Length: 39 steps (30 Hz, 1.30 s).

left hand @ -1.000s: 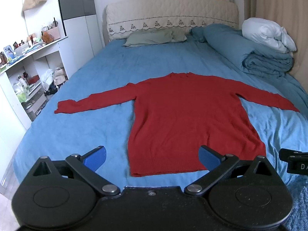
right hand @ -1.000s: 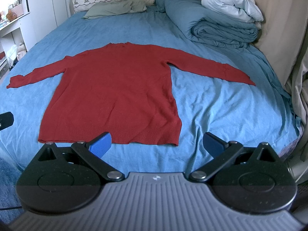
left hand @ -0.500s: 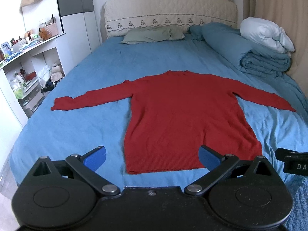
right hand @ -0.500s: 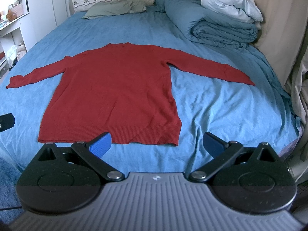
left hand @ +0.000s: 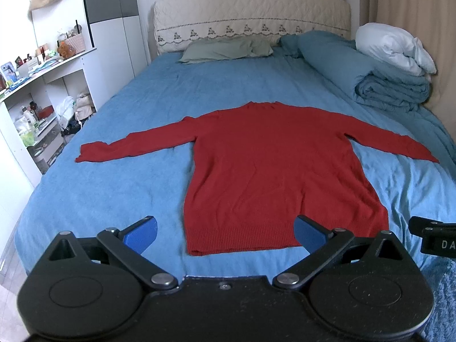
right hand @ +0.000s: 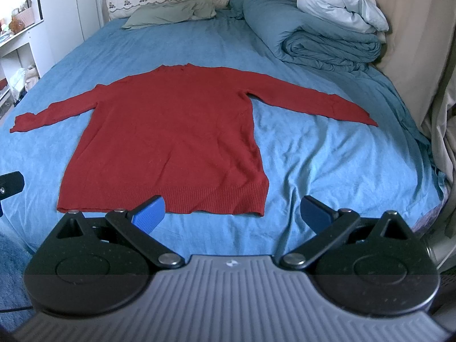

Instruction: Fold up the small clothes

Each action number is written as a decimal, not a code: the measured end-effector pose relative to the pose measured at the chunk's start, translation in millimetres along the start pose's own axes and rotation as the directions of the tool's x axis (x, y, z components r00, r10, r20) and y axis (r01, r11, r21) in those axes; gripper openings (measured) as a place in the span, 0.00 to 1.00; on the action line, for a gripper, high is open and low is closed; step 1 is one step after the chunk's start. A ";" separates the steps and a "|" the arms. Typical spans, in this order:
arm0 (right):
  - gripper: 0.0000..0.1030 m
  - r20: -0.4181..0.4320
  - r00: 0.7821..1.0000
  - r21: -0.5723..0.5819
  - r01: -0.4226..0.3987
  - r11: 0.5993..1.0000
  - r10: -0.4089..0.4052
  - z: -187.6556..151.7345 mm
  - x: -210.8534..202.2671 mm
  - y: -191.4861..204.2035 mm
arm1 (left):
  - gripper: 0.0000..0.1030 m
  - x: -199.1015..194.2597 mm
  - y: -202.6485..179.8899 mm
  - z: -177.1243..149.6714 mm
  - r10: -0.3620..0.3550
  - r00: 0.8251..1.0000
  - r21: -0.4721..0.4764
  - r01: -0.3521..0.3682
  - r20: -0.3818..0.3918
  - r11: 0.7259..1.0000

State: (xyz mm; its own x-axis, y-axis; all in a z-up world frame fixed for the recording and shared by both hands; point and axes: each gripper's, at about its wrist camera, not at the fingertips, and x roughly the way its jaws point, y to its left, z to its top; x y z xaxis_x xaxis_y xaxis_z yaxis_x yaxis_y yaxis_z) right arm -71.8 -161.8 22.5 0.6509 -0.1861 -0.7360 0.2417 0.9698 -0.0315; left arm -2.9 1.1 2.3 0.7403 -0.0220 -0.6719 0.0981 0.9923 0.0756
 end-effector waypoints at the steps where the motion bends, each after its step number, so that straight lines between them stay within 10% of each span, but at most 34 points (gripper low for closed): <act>1: 1.00 0.000 1.000 0.001 0.000 1.000 0.000 0.0 -0.1 -0.1 | 1.00 0.0 0.0 -0.1 0.002 1.000 0.000 -0.002 0.000 1.000; 39: 1.00 0.034 0.999 0.001 -0.005 1.000 0.005 6.7 -17.1 4.3 | 1.00 -11.4 -3.1 11.9 -0.009 1.000 -0.011 0.009 0.020 1.000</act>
State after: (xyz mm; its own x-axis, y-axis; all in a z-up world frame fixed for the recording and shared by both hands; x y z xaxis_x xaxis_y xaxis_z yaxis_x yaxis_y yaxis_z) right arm -77.0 -155.5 39.4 0.6759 -0.1865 -0.7130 0.2392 0.9706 -0.0271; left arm -3.7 -3.2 18.5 0.7524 -0.0336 -0.6579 0.0980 0.9933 0.0614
